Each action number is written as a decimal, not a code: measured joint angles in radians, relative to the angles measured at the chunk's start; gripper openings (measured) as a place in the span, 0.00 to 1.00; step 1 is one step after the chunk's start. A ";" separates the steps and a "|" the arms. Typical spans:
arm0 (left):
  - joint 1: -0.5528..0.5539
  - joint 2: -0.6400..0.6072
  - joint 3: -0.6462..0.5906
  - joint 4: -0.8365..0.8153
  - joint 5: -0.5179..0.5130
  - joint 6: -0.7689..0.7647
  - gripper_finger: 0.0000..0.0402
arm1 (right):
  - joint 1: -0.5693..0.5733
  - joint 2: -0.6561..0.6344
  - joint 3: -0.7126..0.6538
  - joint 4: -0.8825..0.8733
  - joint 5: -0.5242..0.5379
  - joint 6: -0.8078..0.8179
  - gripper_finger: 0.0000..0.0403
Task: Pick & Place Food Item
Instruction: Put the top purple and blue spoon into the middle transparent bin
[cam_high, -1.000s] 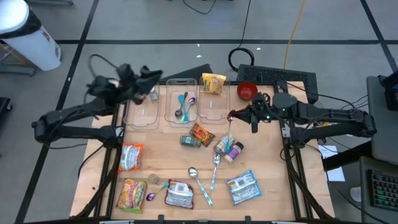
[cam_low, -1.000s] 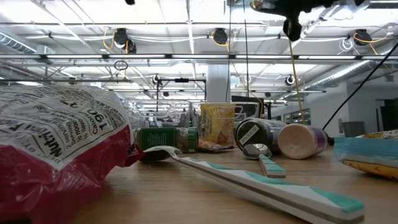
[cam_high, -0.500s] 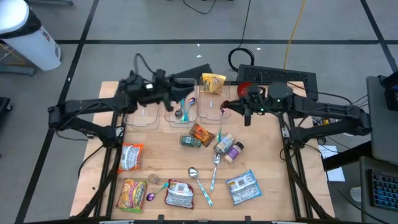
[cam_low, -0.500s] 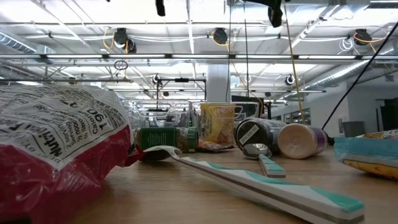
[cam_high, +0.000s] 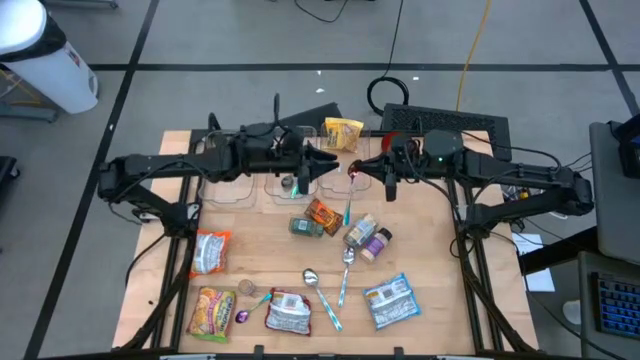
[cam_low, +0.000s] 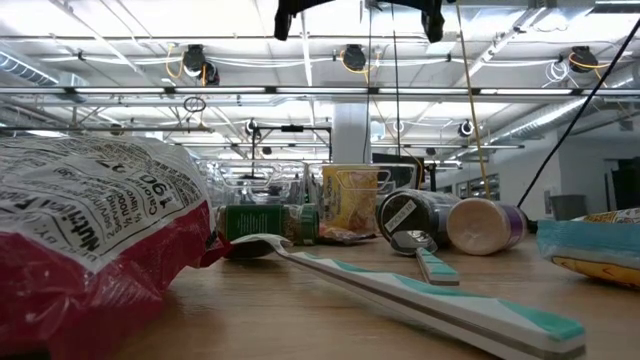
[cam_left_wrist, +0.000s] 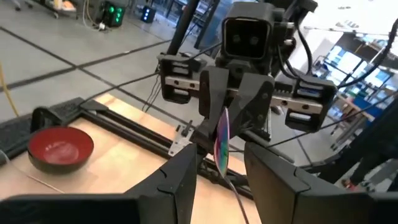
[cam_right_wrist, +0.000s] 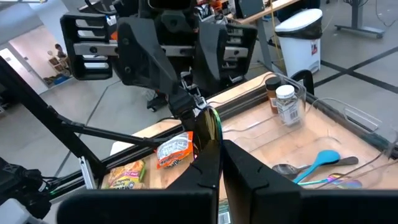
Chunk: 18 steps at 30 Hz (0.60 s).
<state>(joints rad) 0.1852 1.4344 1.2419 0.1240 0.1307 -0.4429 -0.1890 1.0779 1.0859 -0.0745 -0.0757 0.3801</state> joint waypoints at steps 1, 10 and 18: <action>0.000 0.001 0.000 -0.001 0.000 -0.014 0.35 | 0.000 0.000 0.000 0.005 0.001 0.000 0.00; -0.014 0.026 0.001 0.012 0.001 -0.030 0.35 | -0.036 0.000 0.000 0.075 0.003 0.000 0.00; -0.040 0.044 0.001 0.011 0.000 -0.033 0.35 | -0.061 0.000 0.000 0.105 0.002 0.000 0.00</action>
<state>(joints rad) 0.1449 1.4781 1.2427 0.1352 0.1309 -0.4764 -0.2503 1.0779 1.0859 0.0305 -0.0741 0.3799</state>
